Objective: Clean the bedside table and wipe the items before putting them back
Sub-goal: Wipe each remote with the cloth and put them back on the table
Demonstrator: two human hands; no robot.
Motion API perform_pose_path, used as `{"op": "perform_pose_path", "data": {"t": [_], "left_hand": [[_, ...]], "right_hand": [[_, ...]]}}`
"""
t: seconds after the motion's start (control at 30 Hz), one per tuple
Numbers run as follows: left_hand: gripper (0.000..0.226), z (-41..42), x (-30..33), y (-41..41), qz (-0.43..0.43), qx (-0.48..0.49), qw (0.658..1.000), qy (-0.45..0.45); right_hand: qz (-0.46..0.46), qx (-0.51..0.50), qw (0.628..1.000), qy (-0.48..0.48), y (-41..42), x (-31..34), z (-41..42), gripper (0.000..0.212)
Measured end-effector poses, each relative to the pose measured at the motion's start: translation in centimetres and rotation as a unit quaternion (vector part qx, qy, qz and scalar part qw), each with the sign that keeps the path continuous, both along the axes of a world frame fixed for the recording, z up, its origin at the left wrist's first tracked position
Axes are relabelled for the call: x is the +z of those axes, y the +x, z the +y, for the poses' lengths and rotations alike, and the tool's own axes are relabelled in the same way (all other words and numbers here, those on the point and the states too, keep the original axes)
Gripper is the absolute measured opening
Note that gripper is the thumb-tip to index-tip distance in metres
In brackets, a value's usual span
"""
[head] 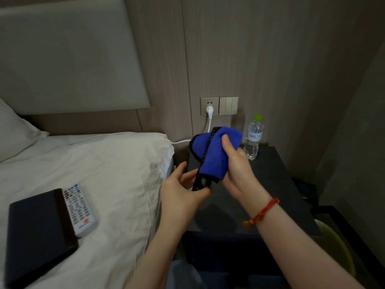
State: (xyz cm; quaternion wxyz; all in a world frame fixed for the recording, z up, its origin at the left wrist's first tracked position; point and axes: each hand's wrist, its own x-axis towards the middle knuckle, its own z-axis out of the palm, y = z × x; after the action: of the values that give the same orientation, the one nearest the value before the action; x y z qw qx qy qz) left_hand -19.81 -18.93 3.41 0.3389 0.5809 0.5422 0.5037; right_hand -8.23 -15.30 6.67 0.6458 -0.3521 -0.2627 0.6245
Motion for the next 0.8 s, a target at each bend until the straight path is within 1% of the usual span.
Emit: {"op": "perform_pose_path", "data": {"t": [0.03, 0.07, 0.1, 0.13, 0.2, 0.23, 0.3, 0.37, 0.43, 0.5, 0.6, 0.67, 0.73, 0.77, 0.8], "left_hand": [[0.068, 0.0, 0.1, 0.3, 0.005, 0.008, 1.0, 0.022], [0.059, 0.0, 0.2, 0.5, 0.029, 0.019, 0.998, 0.052], [0.055, -0.1, 0.3, 0.7, 0.052, 0.026, 0.996, 0.073], [0.058, -0.2, 0.2, 0.8, 0.066, 0.025, 0.995, 0.076], [0.065, -0.2, -0.1, 0.7, 0.072, -0.015, 0.997, 0.038], [0.065, -0.1, -0.3, 0.5, 0.08, -0.046, 0.996, 0.012], [0.063, 0.2, -0.2, -0.1, 0.101, -0.079, 0.991, -0.024], [0.054, 1.2, 0.7, -0.7, 0.069, -0.045, 0.996, -0.021], [0.042, 2.4, 1.9, -0.6, 0.018, 0.0, 1.0, -0.02], [0.031, 3.0, 3.0, 0.3, -0.003, 0.0, 1.0, -0.031], [0.009, 3.2, 3.7, 1.8, -0.007, -0.011, 1.0, -0.022], [0.014, 3.3, 3.8, 2.5, -0.021, 0.005, 1.0, -0.006], [0.017, 3.4, 4.3, 2.7, -0.07, 0.022, 0.997, -0.011], [0.019, 3.6, 4.6, 2.6, -0.105, 0.029, 0.994, -0.022], [0.021, 3.9, 4.8, 2.3, -0.146, 0.034, 0.988, -0.039]], "right_hand": [[-0.004, 0.035, 0.999, 0.006, -0.3, -0.6, -0.5, 0.019], [-0.018, 0.071, 0.997, 0.015, -0.6, -1.2, -1.1, 0.022], [-0.033, 0.096, 0.995, 0.022, -0.7, -1.8, -1.5, 0.026], [-0.043, 0.104, 0.993, 0.024, -0.7, -2.2, -1.8, 0.027], [-0.066, 0.08, 0.995, 0.01, -0.4, -3.0, -1.9, 0.024], [-0.096, 0.054, 0.994, 0.0, -0.3, -3.3, -1.7, 0.021], [-0.198, -0.004, 0.98, 0.001, 0.0, -3.7, -1.4, 0.013], [-0.285, -0.042, 0.957, 0.043, 0.0, -4.1, -1.3, 0.006], [-0.353, -0.047, 0.931, 0.082, -0.1, -4.2, -1.6, 0.01], [-0.405, -0.042, 0.906, 0.114, -0.5, -4.4, -2.1, 0.013], [-0.469, -0.041, 0.871, 0.14, -1.2, -4.4, -2.9, 0.012], [-0.492, -0.044, 0.857, 0.145, -1.4, -3.9, -3.4, 0.015], [-0.526, -0.055, 0.833, 0.162, -1.2, -3.4, -3.7, 0.03], [-0.557, -0.058, 0.81, 0.174, -1.0, -3.2, -3.8, 0.039], [-0.598, -0.055, 0.778, 0.184, -0.8, -3.2, -3.9, 0.045]]}}
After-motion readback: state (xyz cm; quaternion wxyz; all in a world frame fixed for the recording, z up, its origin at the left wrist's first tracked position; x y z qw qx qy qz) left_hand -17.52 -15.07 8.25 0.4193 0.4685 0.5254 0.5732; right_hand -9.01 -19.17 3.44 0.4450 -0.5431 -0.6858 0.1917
